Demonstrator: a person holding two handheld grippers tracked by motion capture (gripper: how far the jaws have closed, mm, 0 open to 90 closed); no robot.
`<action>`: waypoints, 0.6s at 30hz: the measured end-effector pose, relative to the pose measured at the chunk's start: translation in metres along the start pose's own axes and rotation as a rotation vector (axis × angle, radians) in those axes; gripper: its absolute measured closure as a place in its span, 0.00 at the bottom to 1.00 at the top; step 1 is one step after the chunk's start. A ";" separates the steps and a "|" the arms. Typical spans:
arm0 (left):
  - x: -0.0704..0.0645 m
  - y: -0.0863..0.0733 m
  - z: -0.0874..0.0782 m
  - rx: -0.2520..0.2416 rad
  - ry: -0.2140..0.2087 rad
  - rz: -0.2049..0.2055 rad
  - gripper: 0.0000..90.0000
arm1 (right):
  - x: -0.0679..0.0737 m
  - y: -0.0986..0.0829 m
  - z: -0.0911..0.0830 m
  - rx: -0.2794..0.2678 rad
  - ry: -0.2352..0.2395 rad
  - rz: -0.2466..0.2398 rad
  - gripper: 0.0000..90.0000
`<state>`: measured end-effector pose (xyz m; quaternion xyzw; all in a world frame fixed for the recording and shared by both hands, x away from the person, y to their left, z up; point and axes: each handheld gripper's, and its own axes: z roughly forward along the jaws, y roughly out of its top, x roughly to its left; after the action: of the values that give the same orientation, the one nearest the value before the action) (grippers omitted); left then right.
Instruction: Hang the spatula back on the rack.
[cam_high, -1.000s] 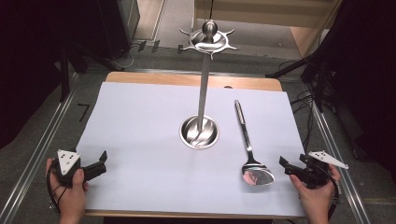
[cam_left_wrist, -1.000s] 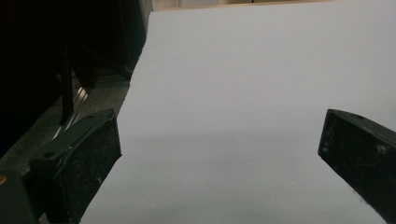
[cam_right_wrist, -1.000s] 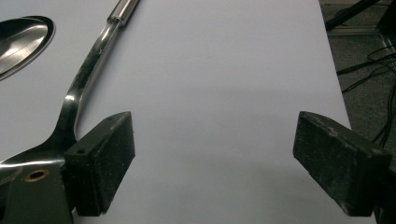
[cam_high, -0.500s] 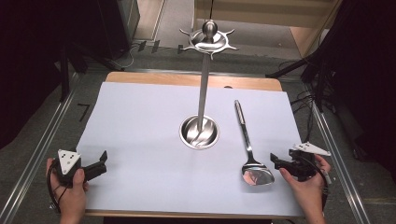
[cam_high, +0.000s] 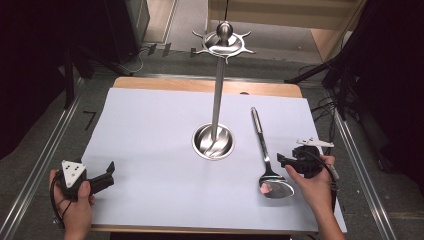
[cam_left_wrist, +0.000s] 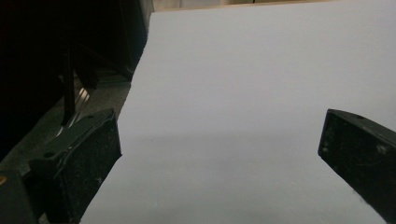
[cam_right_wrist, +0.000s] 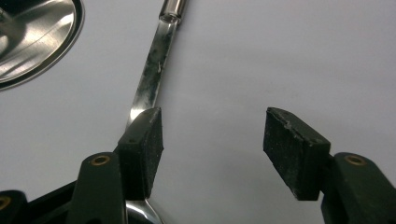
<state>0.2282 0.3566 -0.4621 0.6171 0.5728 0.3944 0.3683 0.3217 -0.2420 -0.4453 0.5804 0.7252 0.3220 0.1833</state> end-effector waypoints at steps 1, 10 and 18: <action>0.000 0.000 0.000 0.002 0.000 0.003 0.00 | 0.002 0.002 0.001 0.004 -0.008 -0.004 0.41; 0.000 0.000 0.000 0.001 0.000 0.006 0.00 | 0.004 0.014 0.011 0.043 -0.021 0.021 0.35; 0.000 0.000 0.000 0.003 0.000 0.007 0.00 | 0.006 0.024 0.020 0.090 -0.011 0.045 0.37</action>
<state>0.2286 0.3565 -0.4622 0.6195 0.5714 0.3948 0.3658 0.3497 -0.2281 -0.4426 0.6061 0.7246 0.2897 0.1536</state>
